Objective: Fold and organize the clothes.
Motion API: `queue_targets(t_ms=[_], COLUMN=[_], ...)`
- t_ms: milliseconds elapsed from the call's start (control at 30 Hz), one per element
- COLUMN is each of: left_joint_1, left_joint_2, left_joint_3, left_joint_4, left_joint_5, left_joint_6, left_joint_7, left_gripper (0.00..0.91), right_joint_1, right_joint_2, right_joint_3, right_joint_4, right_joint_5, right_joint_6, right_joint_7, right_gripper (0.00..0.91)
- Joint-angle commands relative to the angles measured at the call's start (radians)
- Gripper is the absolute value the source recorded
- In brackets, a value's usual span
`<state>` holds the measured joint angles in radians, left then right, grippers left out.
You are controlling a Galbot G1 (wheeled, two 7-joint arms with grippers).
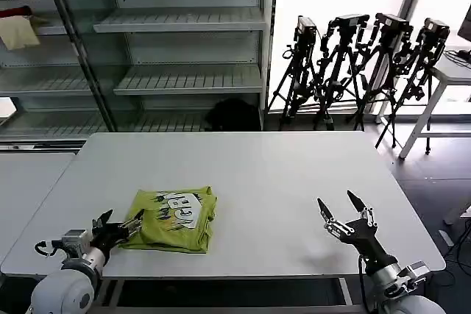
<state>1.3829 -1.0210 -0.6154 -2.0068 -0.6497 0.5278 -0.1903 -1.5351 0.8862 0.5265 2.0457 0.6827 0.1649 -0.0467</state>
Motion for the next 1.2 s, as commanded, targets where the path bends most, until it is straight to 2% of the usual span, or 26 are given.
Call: queue_targets(t_ms=[33, 200, 267, 300, 333, 367, 467, 533, 667, 700, 1200], left_joint_1=[0.001, -0.01, -0.016, -0.02, -0.023, -0.025, -0.025, -0.024, -0.02, -0.018, -0.018], left_joint_2=[-0.034, -0.062, -0.07, -0.076, -0.078, -0.081, -0.084, -0.082, -0.084, -0.085, -0.055], left_joint_3=[-0.017, 0.0, 0.008, 0.011, 0.015, 0.016, 0.02, 0.02, 0.022, 0.023, 0.035], left_joint_4=[0.037, 0.028, 0.029, 0.032, 0.034, 0.035, 0.052, 0.063, 0.073, 0.073, 0.049], left_joint_5=[-0.062, -0.068, -0.068, -0.068, -0.068, -0.068, -0.065, -0.065, -0.064, -0.064, -0.034], left_joint_6=[0.0, -0.002, -0.003, -0.006, -0.007, -0.007, -0.017, -0.022, -0.03, -0.032, -0.058], left_joint_7=[0.019, 0.034, 0.036, 0.04, 0.04, 0.04, 0.044, 0.045, 0.052, 0.053, 0.066], left_gripper=[0.907, 0.907, 0.756, 0.615, 0.544, 0.353, 0.232, 0.202, 0.03, 0.01, 0.0], right_joint_1=[0.003, 0.006, 0.007, 0.006, 0.007, 0.007, 0.005, 0.005, 0.008, 0.009, 0.012], right_joint_2=[0.001, 0.006, 0.006, 0.006, 0.005, 0.006, 0.005, 0.005, 0.005, 0.005, 0.006], right_joint_3=[-0.007, -0.012, -0.013, -0.012, -0.012, -0.012, -0.009, -0.008, -0.012, -0.013, -0.013], right_joint_4=[-0.001, -0.004, -0.006, -0.006, -0.006, -0.005, -0.004, -0.005, -0.005, -0.005, -0.001], right_joint_5=[-0.004, -0.008, -0.008, -0.008, -0.008, -0.008, -0.007, -0.006, -0.006, -0.006, -0.006], right_joint_6=[-0.002, -0.002, -0.002, -0.002, -0.002, -0.001, -0.001, 0.0, 0.0, 0.0, -0.002], right_joint_7=[0.0, 0.0, 0.001, 0.0, 0.001, 0.0, 0.0, 0.0, 0.0, 0.0, 0.003], right_gripper=[0.907, 0.907, 0.907, 0.907, 0.907, 0.907, 0.907, 0.907, 0.907, 0.907, 0.907])
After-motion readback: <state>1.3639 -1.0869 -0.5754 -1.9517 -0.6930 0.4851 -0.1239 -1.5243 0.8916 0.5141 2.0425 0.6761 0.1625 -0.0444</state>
